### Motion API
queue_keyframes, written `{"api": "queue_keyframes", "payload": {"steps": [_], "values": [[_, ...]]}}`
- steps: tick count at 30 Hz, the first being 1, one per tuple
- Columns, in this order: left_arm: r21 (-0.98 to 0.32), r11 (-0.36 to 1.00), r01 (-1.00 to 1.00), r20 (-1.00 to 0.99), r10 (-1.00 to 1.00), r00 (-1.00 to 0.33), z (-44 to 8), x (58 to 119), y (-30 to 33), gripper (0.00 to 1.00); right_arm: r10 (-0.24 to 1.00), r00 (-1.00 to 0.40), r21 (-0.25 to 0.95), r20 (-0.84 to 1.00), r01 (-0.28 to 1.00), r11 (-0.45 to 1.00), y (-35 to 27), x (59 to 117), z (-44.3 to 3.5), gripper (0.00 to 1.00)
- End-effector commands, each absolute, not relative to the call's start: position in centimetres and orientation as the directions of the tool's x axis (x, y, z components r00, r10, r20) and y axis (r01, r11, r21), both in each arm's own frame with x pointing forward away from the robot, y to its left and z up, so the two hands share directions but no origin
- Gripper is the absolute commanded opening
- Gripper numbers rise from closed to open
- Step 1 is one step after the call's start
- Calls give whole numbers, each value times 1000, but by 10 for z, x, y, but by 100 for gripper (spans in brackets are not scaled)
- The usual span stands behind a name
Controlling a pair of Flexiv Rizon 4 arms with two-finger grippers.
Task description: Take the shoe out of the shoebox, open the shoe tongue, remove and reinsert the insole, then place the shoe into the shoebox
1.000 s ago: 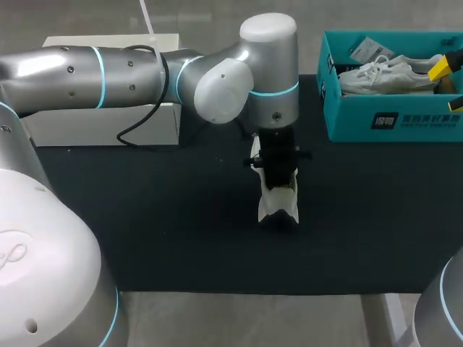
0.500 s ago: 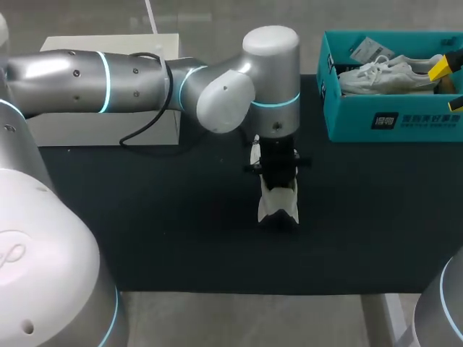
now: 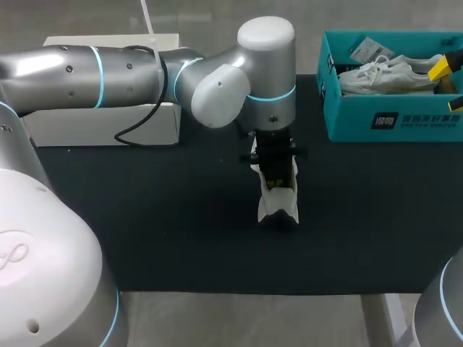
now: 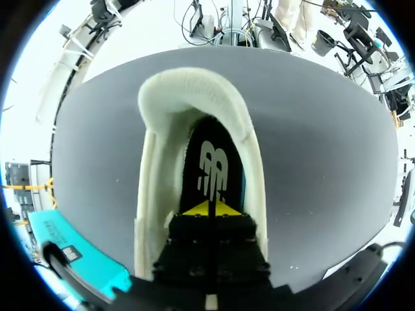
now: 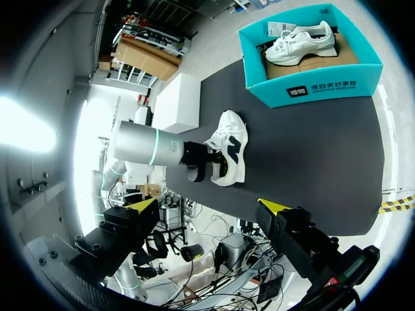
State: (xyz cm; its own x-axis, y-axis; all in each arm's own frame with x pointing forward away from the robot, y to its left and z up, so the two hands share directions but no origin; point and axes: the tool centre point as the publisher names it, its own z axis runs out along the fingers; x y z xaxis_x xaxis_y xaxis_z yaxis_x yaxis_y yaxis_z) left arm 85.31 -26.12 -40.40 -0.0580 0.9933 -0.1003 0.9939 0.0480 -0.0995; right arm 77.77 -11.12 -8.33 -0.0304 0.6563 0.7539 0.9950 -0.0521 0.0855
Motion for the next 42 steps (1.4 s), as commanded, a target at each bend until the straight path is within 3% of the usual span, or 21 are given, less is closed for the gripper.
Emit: {"api": "queue_keyframes", "payload": {"steps": [1, 23, 24, 25, 26, 28, 30, 32, 33, 42], "values": [[-96, 34, 995, -86, 995, -42, -419, 852, -270, 0, 658, -29, 84, 752, 995, -51, -111, 779, -84, 100], [45, 44, 998, -95, 995, -39, -378, 886, -268, 0, 658, -29, 84, 752, 995, -51, -111, 779, -84, 100], [47, 43, 998, -91, 995, -39, -378, 886, -268, 14, 658, -29, 84, 752, 995, -51, -111, 779, -84, 100], [48, 43, 998, -89, 995, -38, -378, 885, -268, 35, 658, -29, 84, 752, 995, -51, -111, 779, -84, 100], [45, 43, 998, -85, 996, -39, -378, 884, -268, 45, 658, -29, 84, 752, 995, -51, -111, 779, -84, 100], [44, 42, 998, -84, 996, -38, -377, 883, -267, 50, 658, -29, 84, 752, 995, -51, -111, 779, -84, 100], [39, 50, 998, -82, 996, -46, -376, 881, -266, 78, 658, -29, 84, 752, 995, -51, -111, 779, -84, 100], [48, 50, 998, -80, 996, -47, -375, 881, -266, 95, 658, -29, 84, 752, 995, -51, -111, 779, -84, 100], [46, 57, 997, -81, 995, -53, -375, 881, -266, 100, 658, -29, 84, 752, 995, -51, -111, 779, -84, 100], [56, 71, 996, -79, 995, -67, -367, 882, -269, 100, 658, -29, 84, 752, 995, -51, -111, 779, -84, 100]]}}
